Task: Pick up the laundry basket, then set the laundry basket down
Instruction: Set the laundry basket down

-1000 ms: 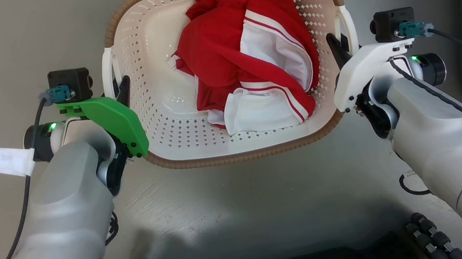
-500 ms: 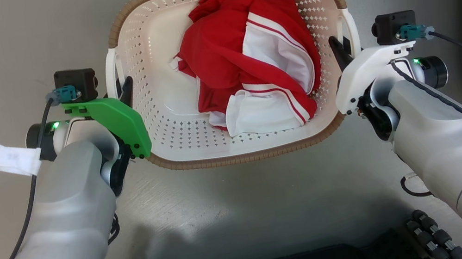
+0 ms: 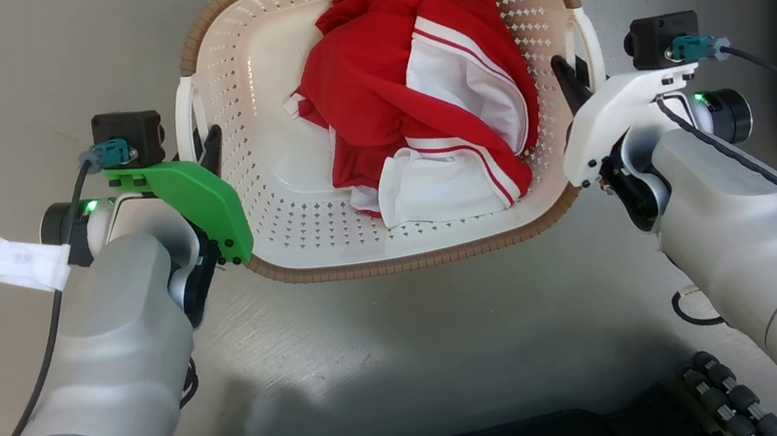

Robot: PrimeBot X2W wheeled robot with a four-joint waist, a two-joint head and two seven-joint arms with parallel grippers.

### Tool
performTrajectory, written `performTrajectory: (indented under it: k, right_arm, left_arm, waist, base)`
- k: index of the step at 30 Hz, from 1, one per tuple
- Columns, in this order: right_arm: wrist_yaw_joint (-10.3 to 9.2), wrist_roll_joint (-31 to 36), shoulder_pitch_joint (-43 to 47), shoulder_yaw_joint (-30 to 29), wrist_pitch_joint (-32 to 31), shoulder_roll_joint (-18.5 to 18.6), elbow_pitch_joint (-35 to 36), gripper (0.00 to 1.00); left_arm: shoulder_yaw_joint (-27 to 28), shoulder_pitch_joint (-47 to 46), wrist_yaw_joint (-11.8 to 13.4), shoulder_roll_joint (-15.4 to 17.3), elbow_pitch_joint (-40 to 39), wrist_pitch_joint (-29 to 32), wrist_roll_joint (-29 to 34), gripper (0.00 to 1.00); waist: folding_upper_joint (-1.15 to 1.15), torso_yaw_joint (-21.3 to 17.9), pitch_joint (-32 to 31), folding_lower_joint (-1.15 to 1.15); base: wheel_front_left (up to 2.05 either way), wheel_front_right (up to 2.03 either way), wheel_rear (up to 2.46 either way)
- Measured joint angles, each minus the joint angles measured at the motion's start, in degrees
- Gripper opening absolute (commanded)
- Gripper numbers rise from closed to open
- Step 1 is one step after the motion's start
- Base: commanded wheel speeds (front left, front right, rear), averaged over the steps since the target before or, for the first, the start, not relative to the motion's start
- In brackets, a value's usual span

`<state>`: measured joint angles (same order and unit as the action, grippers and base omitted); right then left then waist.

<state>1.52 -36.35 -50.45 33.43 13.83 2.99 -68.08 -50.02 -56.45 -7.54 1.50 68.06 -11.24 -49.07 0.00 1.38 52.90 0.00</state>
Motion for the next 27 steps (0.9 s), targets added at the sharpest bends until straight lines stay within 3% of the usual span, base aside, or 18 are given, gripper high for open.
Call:
performTrajectory:
  k: [6, 7, 8, 9, 18, 27]
  right_arm:
    - [0.6, -0.04, -0.09, 0.14, -0.03, -0.01, -0.64, 0.0]
    - [1.13, -0.01, -0.09, 0.34, -0.16, 0.11, -0.74, 0.22]
    - [1.54, 0.01, -0.09, 0.53, -0.16, 0.29, -0.74, 0.89]
    - [2.01, 0.01, -0.09, 0.63, -0.26, 0.36, -0.83, 1.0]
    - [3.48, 0.09, 0.52, 1.72, -0.25, 1.44, -1.54, 1.0]
    - [3.5, 0.1, 1.86, 1.86, -0.18, 1.42, -2.01, 1.0]
  left_arm:
    - [-0.99, 0.0, 0.0, -0.01, -0.52, 0.45, 0.0, 0.0]
    - [-1.26, 0.0, 0.0, -0.01, -0.67, 0.42, 0.0, 0.42]
    - [-1.57, 0.0, 0.0, -0.01, -0.94, 0.45, 0.0, 0.71]
    - [-2.01, 0.01, 0.0, 0.1, -1.53, 0.64, 0.0, 1.0]
    - [-3.49, 0.15, 0.0, 1.3, -2.48, -0.08, -0.23, 1.0]
    - [-4.05, 1.78, 0.0, 1.45, -2.55, -0.73, -1.46, 1.0]
  waist:
    - [0.0, 0.04, -0.22, 0.0]
    - [0.0, 0.06, -0.26, 0.0]
    - [0.0, 0.09, -0.29, 0.0]
    - [0.0, 0.12, -0.32, 0.0]
    - [0.0, 0.48, -1.32, 0.0]
    - [0.0, 0.59, -3.89, 0.0]
  base:
    - [0.0, 0.0, 0.0]
    - [0.0, 0.0, 0.0]
    - [0.0, 0.0, 0.0]
    - [0.0, 0.0, 0.0]
    - [0.0, 0.0, 0.0]
    - [0.0, 0.0, 0.0]
